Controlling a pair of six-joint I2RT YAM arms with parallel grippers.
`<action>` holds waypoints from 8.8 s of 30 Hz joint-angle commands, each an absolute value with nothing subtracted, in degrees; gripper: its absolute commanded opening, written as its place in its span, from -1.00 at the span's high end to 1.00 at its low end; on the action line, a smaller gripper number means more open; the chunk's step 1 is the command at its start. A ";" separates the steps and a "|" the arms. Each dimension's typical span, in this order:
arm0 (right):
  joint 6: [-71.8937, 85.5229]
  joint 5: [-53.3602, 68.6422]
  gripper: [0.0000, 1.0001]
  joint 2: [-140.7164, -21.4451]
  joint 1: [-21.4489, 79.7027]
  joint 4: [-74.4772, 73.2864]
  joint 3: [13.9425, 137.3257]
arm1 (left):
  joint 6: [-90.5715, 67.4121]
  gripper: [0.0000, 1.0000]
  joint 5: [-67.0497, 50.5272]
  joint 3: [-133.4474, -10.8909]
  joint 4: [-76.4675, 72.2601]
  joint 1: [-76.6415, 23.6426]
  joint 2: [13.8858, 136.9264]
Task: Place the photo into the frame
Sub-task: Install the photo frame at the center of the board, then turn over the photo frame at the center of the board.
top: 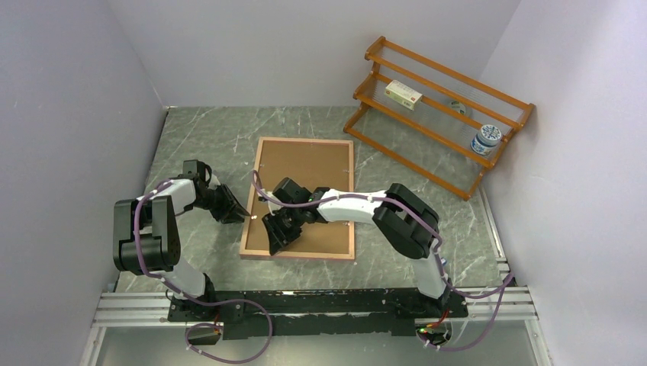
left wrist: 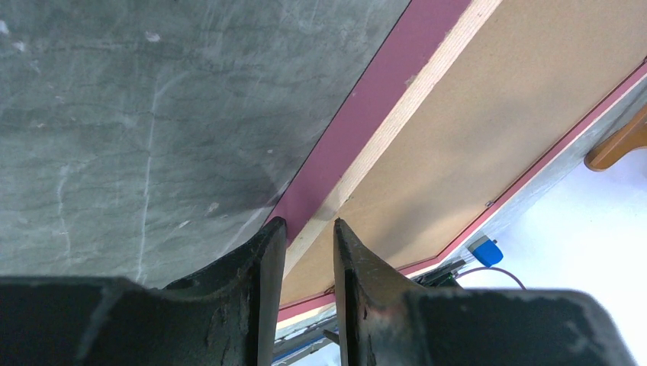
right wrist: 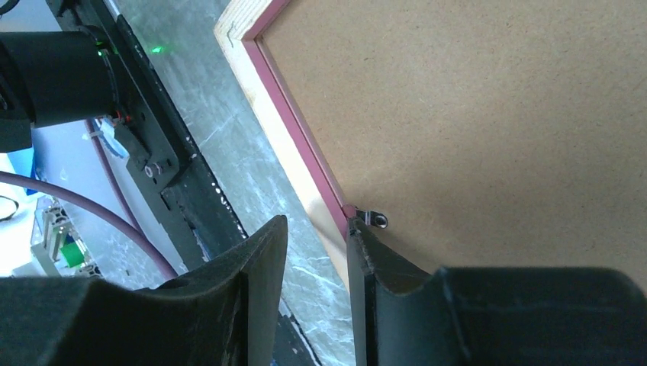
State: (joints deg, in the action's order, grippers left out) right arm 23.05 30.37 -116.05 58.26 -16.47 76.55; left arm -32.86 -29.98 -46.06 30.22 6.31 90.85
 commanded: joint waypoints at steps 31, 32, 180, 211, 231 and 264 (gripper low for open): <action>19.70 26.80 0.12 -118.59 60.14 -22.03 84.66 | -33.00 0.26 -30.23 -47.59 32.06 6.24 88.87; 19.67 26.81 0.13 -118.46 60.20 -22.21 84.27 | -33.01 0.26 -30.30 -47.63 32.08 6.24 88.97; 20.19 4.34 0.10 -104.89 57.76 -27.56 81.31 | -35.68 0.03 -30.06 -48.84 30.59 6.30 86.44; 35.32 -14.33 -0.26 -132.33 56.35 -39.76 118.45 | -39.59 0.49 -39.67 -33.04 23.49 5.35 78.84; 33.91 -21.48 0.04 -145.14 59.09 -50.06 132.84 | -42.04 0.47 -34.73 -31.35 24.64 2.37 76.13; 34.92 -7.89 1.00 -138.29 59.64 -52.11 127.22 | -44.86 -0.36 -37.67 -28.97 17.95 2.37 76.11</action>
